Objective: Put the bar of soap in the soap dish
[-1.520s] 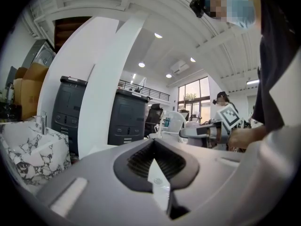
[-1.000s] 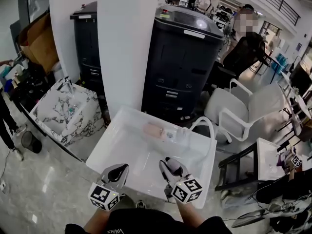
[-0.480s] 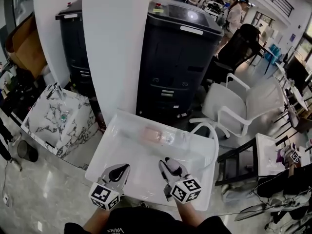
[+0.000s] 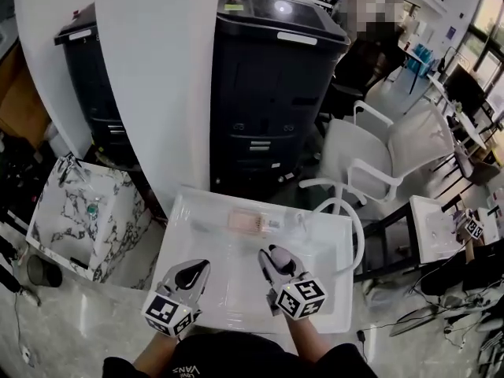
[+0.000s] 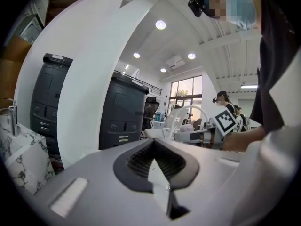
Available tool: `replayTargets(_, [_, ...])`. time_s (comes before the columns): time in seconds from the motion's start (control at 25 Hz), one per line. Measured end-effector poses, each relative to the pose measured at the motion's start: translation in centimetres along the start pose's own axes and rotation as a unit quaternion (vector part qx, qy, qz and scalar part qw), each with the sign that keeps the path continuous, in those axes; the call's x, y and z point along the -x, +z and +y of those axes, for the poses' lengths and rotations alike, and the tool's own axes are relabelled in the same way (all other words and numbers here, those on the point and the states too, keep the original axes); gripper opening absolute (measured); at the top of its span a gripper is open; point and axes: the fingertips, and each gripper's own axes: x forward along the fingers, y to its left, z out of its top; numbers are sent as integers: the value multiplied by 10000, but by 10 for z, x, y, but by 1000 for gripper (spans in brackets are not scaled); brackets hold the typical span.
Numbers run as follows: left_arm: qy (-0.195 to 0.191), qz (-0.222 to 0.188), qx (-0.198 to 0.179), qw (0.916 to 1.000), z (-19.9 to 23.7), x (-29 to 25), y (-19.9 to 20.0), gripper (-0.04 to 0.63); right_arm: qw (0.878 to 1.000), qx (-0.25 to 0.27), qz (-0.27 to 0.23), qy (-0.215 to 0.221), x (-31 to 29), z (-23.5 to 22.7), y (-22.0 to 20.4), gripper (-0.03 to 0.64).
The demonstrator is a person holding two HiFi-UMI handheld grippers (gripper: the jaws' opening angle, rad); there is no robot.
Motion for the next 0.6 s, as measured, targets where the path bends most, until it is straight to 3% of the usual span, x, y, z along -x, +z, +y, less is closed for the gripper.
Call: replayTargets(0.6, [-274,161,157,9994,46,-6,-7,47,9958,720,440,-347,-76,-19,-9,123])
